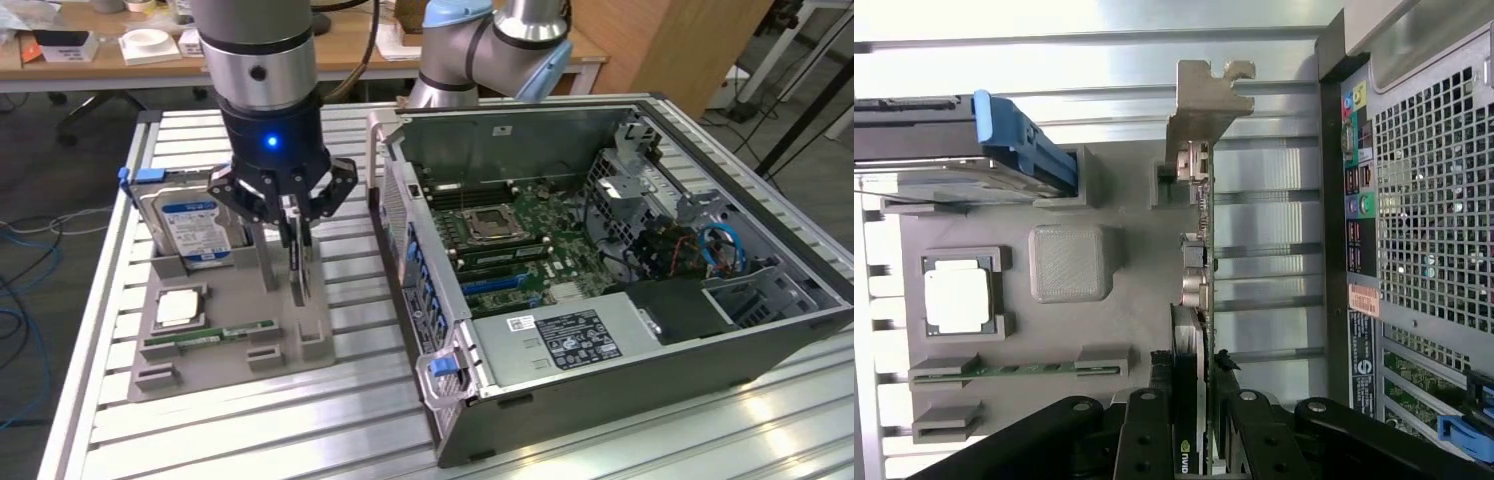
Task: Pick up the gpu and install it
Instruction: 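Pick up the gpu and move the gpu toward the slot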
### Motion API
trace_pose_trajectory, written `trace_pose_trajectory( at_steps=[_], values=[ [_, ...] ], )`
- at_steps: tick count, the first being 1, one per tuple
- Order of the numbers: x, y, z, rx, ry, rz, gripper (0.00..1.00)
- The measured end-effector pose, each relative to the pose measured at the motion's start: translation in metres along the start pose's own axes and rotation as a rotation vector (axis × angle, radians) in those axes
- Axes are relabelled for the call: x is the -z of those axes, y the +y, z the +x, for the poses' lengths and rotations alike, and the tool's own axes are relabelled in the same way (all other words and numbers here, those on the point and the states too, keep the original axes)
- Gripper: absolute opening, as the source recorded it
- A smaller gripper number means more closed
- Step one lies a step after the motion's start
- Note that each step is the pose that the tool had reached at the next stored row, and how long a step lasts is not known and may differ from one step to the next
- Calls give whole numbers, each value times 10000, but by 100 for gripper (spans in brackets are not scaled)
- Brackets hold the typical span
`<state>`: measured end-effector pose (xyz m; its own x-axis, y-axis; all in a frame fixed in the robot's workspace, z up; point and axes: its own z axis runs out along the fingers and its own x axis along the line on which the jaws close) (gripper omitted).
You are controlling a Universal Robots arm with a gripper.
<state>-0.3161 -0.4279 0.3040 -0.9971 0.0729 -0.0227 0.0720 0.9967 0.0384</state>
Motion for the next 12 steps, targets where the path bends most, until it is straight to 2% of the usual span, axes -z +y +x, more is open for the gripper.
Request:
trace_pose_trajectory(
  at_steps=[8,12],
  values=[
    [5,0,0,0,2,2,26],
    [109,4,-2,0,1,1,26]
  ],
)
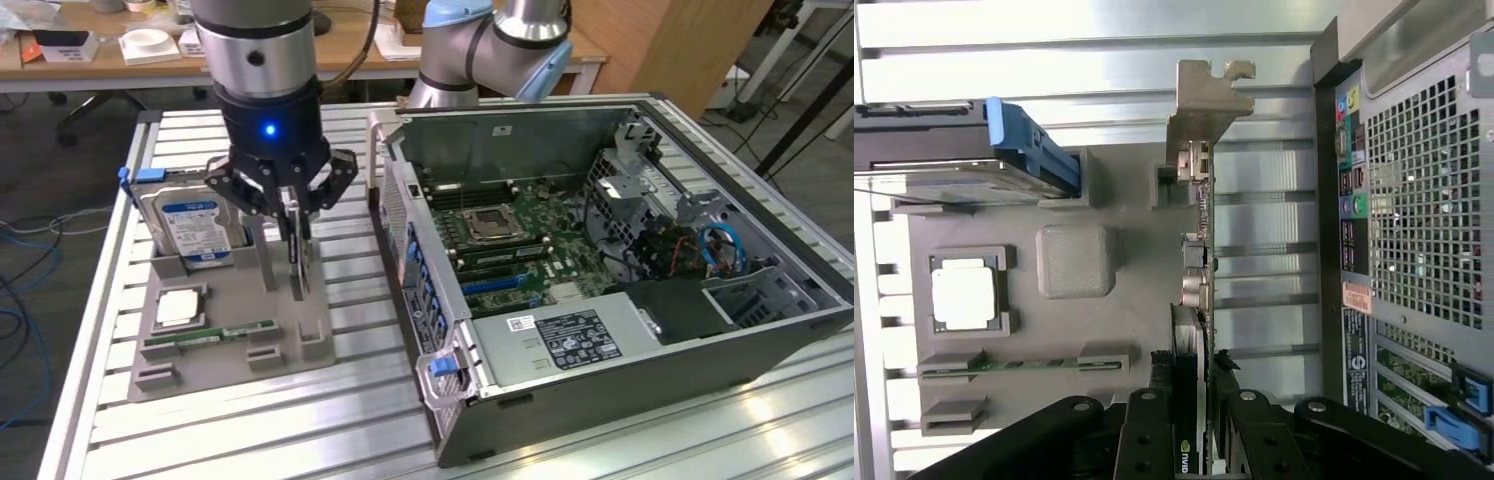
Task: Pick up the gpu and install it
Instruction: 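Pick up the gpu and move the gpu toward the slot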
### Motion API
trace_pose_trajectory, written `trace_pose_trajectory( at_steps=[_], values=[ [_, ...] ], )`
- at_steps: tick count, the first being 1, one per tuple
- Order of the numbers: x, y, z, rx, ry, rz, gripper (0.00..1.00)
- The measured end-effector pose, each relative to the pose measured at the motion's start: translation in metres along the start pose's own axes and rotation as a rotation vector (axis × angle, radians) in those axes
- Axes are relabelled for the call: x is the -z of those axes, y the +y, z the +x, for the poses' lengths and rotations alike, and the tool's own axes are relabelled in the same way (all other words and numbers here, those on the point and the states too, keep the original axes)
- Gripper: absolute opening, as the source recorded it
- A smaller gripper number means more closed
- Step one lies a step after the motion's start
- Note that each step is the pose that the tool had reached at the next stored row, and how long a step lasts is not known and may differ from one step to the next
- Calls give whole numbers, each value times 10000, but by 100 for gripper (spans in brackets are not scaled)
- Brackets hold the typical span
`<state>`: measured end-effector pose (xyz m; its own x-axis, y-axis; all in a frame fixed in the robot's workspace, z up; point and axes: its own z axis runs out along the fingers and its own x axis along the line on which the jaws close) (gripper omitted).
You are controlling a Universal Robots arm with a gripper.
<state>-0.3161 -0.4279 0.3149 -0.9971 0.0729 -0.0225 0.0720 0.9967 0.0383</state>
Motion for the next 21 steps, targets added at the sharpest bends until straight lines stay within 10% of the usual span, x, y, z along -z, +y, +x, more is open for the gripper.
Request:
trace_pose_trajectory(
  at_steps=[10,21],
  values=[
    [328,13,-9,1,2,0,26],
    [390,20,-9,1,-1,47,26]
  ],
)
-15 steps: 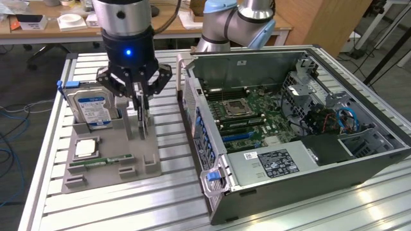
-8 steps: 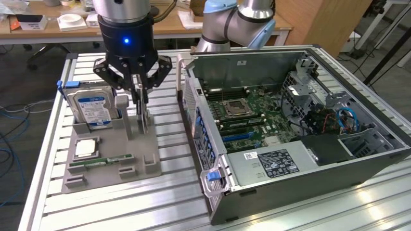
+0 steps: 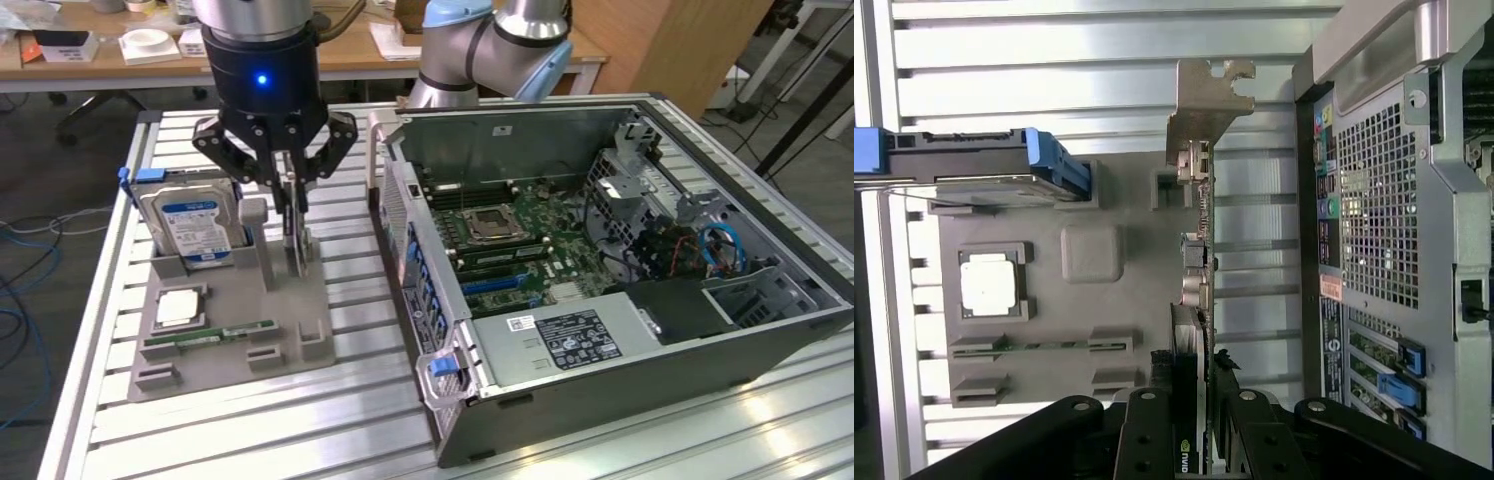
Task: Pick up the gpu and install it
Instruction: 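Pick up the gpu and move the gpu toward the slot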
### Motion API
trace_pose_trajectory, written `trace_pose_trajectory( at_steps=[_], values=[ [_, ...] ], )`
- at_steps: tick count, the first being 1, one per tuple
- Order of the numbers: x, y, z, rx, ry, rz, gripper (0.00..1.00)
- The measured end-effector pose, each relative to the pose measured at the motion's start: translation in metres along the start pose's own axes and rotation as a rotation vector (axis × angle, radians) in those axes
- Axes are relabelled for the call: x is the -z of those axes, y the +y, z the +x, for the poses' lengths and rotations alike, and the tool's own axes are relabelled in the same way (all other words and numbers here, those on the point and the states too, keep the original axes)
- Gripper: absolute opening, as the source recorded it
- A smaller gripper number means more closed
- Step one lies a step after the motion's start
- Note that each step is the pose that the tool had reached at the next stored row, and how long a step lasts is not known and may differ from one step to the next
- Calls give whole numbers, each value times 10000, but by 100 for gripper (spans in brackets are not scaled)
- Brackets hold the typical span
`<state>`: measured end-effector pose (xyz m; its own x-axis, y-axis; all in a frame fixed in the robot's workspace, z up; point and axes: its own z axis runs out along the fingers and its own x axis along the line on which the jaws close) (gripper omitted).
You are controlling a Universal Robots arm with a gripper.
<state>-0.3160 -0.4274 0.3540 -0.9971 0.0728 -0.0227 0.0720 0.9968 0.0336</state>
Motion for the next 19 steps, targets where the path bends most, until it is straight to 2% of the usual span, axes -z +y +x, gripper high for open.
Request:
trace_pose_trajectory(
  at_steps=[10,19],
  values=[
    [2,12,1,3,-7,99,26],
    [2,19,1,4,-10,136,26]
  ],
)
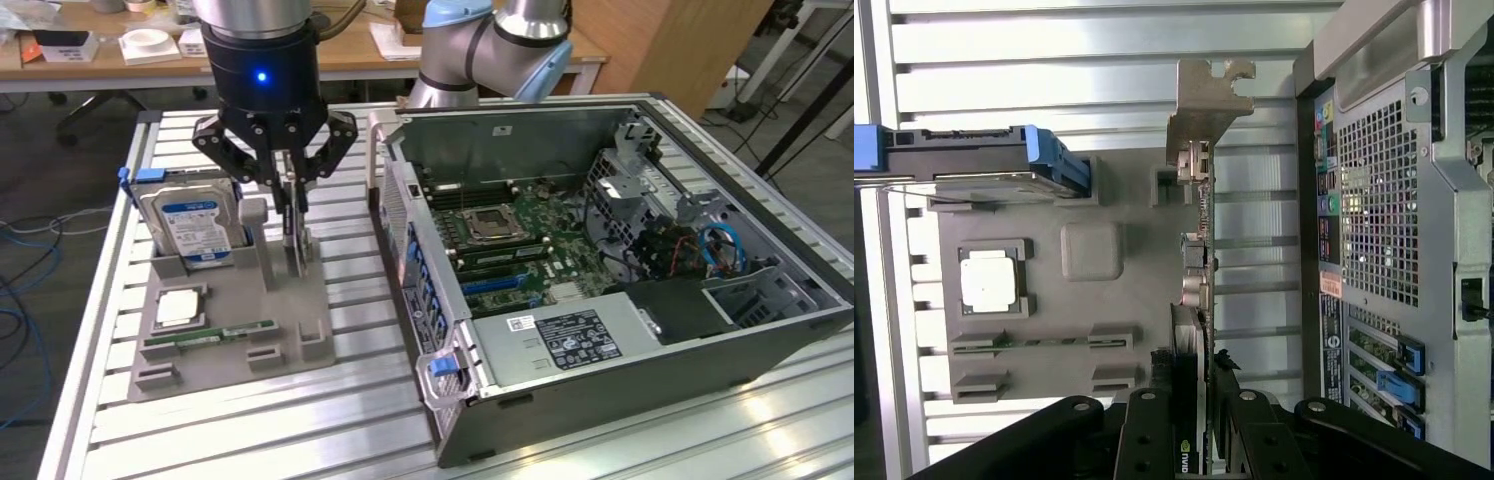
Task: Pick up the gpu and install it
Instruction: 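Pick up the gpu and move the gpu toward the slot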
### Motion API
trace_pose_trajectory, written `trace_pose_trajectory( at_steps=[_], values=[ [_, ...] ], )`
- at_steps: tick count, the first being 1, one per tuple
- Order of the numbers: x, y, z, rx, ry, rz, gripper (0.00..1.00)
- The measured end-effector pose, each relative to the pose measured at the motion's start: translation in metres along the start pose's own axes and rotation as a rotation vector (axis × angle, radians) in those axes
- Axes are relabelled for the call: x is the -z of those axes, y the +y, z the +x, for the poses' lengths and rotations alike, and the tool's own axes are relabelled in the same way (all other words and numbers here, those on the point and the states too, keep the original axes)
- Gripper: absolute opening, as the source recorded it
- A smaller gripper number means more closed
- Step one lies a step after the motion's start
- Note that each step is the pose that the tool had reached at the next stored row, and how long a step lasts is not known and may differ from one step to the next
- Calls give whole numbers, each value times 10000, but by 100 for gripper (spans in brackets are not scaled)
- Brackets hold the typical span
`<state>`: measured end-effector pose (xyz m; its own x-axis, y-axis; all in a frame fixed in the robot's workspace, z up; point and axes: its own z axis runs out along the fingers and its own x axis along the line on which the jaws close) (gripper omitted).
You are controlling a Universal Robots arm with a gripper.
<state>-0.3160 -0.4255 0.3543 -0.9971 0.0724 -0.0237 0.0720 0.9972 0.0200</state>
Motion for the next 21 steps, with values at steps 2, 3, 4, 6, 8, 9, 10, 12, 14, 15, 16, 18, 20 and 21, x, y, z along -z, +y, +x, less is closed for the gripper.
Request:
trace_pose_trajectory(
  at_steps=[2,3,4,6,8,9,10,12,14,15,16,18,20,21],
  values=[
    [0,2,0,0,-1,5,26],
    [0,3,0,0,-1,7,26],
    [0,3,0,0,-1,9,26],
    [22,4,-1,0,0,11,26],
    [58,4,-1,0,0,10,26],
    [77,5,-2,0,-1,10,26],
    [95,5,-2,0,0,10,26],
    [128,6,-3,0,-1,11,26],
    [161,7,-4,0,-1,12,26],
    [176,7,-4,0,-1,13,26],
    [194,7,-4,0,-1,15,26],
    [229,8,-5,0,-1,18,26],
    [263,8,-6,1,-2,22,26],
    [279,9,-6,0,-2,24,26]
  ],
)
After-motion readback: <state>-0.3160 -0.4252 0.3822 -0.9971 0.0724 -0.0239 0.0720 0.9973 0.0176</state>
